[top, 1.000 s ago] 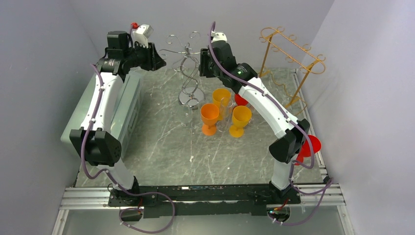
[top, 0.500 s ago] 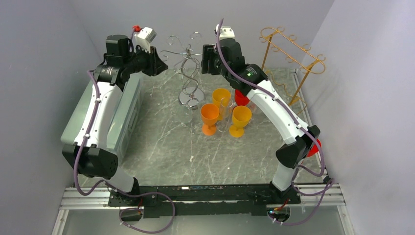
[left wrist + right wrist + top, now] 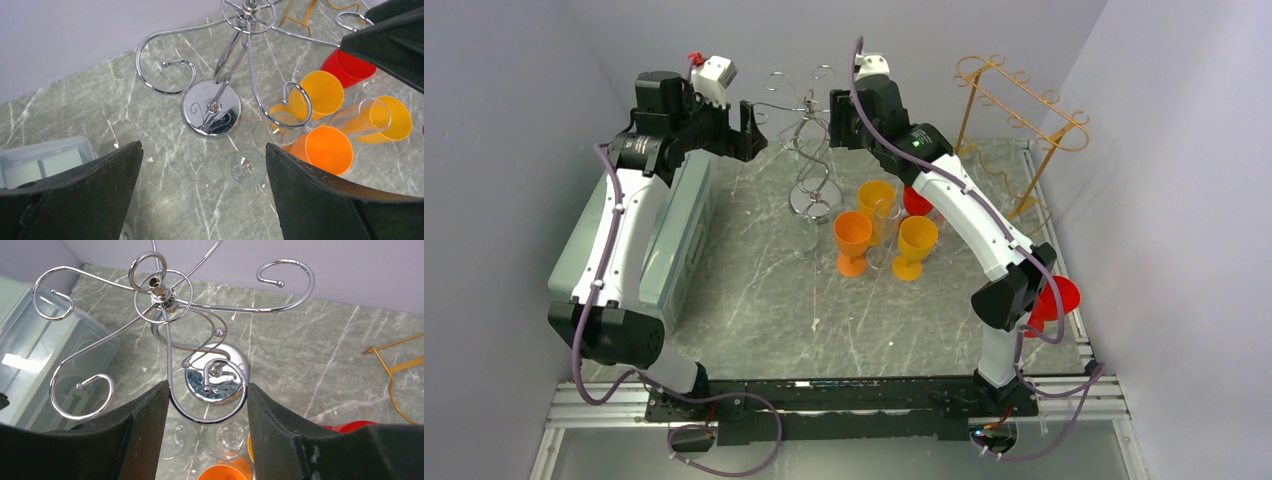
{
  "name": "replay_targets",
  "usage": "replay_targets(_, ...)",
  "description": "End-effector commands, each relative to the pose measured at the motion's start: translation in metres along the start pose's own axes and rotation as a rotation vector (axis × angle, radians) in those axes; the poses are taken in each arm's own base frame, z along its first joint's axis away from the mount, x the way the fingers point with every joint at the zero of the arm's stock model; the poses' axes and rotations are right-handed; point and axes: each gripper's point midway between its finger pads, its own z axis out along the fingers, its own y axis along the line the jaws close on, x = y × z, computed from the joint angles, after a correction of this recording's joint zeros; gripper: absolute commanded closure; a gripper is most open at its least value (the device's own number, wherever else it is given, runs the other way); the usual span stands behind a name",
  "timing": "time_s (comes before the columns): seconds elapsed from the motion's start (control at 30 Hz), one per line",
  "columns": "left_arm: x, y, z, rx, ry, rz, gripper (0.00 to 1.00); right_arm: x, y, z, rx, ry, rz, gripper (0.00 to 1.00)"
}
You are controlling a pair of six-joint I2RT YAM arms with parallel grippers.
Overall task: Place the wine glass upside down on the wine glass rack
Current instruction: Adjust the wine rack at the center of the board.
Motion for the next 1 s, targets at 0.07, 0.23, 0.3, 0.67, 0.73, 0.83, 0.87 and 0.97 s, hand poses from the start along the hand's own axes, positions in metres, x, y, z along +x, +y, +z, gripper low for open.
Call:
replay_targets(0.07, -0.016, 0.009, 0.018, -0.013, -0.021, -0.010, 0.00, -0.016, -0.008, -0.001, 0.032, -0.041, -0.015, 0.53)
replay_targets(0.23, -0.022, 0.013, 0.034, 0.006, -0.033, -0.010, 0.00, -0.004, -0.010, 0.002, 0.036, 0.002, -0.027, 0.55)
replay_targets(0.3, -0.021, 0.016, 0.039, 0.001, -0.033, -0.008, 0.01, -0.001, -0.013, -0.001, 0.045, 0.014, -0.028, 0.54)
replay_targets(0.67, -0.035, 0.006, 0.053, 0.075, -0.109, -0.041, 0.13, -0.011, -0.012, -0.031, -0.005, -0.028, -0.002, 0.84)
replay_targets(0.73, -0.035, 0.003, 0.054, 0.086, -0.109, -0.039, 0.15, -0.016, -0.011, -0.038, -0.019, -0.037, 0.001, 0.85)
replay_targets(0.83, -0.034, -0.001, 0.056, 0.092, -0.102, -0.034, 0.16, -0.022, -0.009, -0.048, -0.036, -0.046, 0.006, 0.87)
replay_targets(0.87, -0.033, -0.003, 0.057, 0.094, -0.101, -0.033, 0.17, -0.024, -0.008, -0.051, -0.041, -0.048, 0.007, 0.88)
replay_targets(0.97, -0.032, -0.008, 0.058, 0.101, -0.099, -0.026, 0.25, -0.031, -0.007, -0.060, -0.054, -0.057, 0.010, 0.90)
